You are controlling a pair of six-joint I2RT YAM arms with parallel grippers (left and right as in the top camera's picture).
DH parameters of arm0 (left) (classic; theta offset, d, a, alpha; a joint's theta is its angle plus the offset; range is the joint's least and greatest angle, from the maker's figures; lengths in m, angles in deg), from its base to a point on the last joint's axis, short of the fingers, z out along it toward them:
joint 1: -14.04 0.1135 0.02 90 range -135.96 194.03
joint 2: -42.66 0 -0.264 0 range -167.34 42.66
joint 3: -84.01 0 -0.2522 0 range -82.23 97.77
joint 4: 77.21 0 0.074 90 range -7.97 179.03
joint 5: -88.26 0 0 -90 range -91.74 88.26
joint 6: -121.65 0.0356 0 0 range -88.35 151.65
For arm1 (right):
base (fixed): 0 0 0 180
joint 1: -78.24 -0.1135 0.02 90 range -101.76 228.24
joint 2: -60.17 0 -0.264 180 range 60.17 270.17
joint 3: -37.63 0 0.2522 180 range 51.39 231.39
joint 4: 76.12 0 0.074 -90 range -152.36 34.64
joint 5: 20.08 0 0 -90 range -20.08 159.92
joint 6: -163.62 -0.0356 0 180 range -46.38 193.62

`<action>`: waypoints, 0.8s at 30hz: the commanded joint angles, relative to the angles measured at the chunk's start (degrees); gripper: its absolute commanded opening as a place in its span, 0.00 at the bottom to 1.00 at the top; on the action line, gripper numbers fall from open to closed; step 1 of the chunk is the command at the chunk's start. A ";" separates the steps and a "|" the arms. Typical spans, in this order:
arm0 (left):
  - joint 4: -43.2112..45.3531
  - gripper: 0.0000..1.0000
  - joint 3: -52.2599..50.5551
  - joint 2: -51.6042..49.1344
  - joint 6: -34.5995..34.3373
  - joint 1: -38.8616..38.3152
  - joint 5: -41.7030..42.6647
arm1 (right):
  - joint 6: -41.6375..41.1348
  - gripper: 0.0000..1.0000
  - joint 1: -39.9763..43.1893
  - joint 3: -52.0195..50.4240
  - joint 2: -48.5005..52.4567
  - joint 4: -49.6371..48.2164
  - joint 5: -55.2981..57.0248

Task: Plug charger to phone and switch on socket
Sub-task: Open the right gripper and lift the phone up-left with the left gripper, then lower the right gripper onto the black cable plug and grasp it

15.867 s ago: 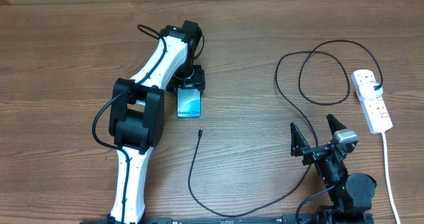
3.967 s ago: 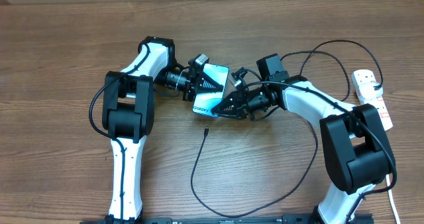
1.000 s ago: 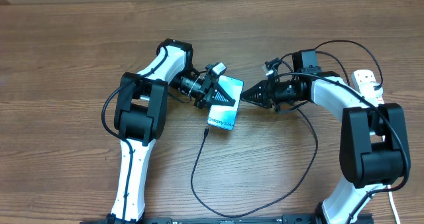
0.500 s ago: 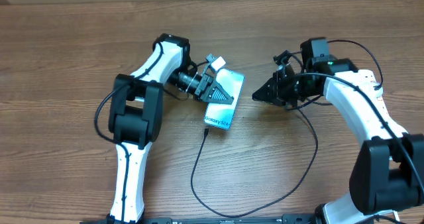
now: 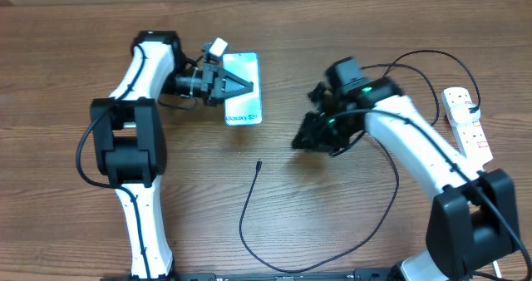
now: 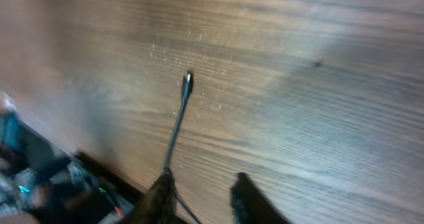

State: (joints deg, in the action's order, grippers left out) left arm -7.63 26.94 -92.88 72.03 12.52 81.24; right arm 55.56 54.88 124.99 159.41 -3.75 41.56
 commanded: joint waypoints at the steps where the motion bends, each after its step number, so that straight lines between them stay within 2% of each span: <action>1: -0.13 0.04 1.01 1.79 -2.49 1.22 2.14 | -7.61 0.45 -5.20 1.27 -1.05 0.02 8.72; 3: -0.13 0.04 1.01 1.79 -2.58 2.27 1.11 | -11.26 0.55 -7.93 1.25 -1.05 -0.22 12.15; 4: -0.13 0.04 1.01 1.79 -2.75 2.80 0.70 | -13.27 0.56 -9.20 1.25 -1.03 -0.46 13.81; 11: -0.13 0.04 0.81 1.79 -4.87 5.88 -1.81 | -25.00 0.53 -16.31 0.33 -0.85 -5.33 22.64; 17: 0.37 0.04 0.81 1.79 -6.88 7.13 -3.10 | -29.16 0.51 -21.62 -0.17 1.64 -10.80 26.40; 22: 1.36 0.04 0.81 1.79 -7.85 7.43 -5.07 | -31.69 0.62 -25.24 -0.17 4.44 -11.82 29.81; 23: 1.33 0.04 0.81 1.79 -7.82 7.43 -5.55 | -31.71 0.68 -26.32 -0.20 4.72 -11.93 30.27; 24: 1.29 0.04 0.81 1.79 -7.82 7.37 -5.66 | -31.69 0.82 -26.75 -0.20 4.72 -12.39 30.47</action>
State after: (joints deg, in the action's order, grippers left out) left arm -6.28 26.94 -92.88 64.77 19.77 75.69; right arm 25.74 29.75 124.97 163.52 -15.24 68.73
